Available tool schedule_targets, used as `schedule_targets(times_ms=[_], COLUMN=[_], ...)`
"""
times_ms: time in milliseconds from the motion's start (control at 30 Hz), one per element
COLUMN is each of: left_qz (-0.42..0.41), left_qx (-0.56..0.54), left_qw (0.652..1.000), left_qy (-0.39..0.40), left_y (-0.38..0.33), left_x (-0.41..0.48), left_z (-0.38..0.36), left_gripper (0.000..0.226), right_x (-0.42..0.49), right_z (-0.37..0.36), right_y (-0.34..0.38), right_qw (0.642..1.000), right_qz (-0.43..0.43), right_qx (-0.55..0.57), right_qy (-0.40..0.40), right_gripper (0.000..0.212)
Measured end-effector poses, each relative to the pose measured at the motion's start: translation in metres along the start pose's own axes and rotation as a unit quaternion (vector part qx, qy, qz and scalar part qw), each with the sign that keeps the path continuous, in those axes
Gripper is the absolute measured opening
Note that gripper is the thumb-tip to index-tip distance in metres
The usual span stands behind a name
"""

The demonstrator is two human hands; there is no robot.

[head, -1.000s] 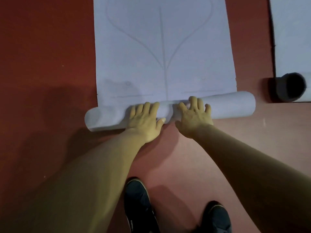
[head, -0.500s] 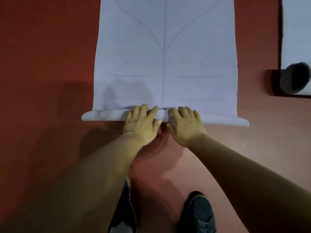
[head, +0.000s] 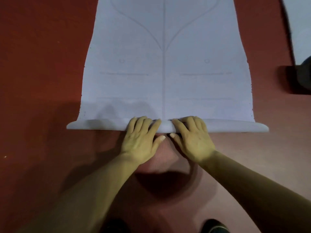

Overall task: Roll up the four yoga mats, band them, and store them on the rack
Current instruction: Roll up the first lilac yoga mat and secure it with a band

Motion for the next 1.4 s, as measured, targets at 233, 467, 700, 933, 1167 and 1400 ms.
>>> schedule_targets(times_ms=[233, 467, 700, 933, 1167, 1400], left_qz=[-0.024, -0.057, -0.048, -0.037, -0.061, -0.078], left_qx=[0.060, 0.096, 0.094, 0.036, 0.032, 0.068], left_qw=[0.996, 0.993, 0.994, 0.998, 0.997, 0.995], left_qy=[-0.063, -0.045, 0.039, 0.046, 0.037, -0.008], left_y=[0.000, 0.007, 0.006, 0.013, 0.005, 0.007], left_x=[0.007, 0.022, 0.030, 0.034, 0.032, 0.039], left_z=[-0.007, -0.001, 0.002, 0.007, -0.001, -0.001], left_gripper=[0.058, 0.057, 0.069, 0.060, 0.061, 0.062], right_x=[-0.002, -0.001, 0.007, 0.015, 0.009, -0.001], right_z=[-0.008, -0.005, 0.000, 0.020, 0.004, 0.008], right_y=[-0.004, -0.009, -0.012, -0.016, -0.018, -0.006], right_qw=[0.998, 0.998, 0.997, 0.991, 0.986, 0.997], right_qz=[-0.010, -0.031, -0.030, -0.021, -0.040, 0.003], right_qx=[0.008, 0.037, 0.058, 0.046, 0.094, 0.017], right_qy=[-0.066, -0.032, 0.037, 0.124, 0.130, -0.076], right_gripper=[0.044, 0.047, 0.039, 0.047, 0.039, 0.026])
Point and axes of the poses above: each hand's wrist, its own x-axis towards the middle knuckle, its own z-axis out of the back of the hand, y = z × x, the point moved 5 cm from there along x, towards the middle knuckle, and after that the axes turned 14 degrees about y, right-handed, at the moved point
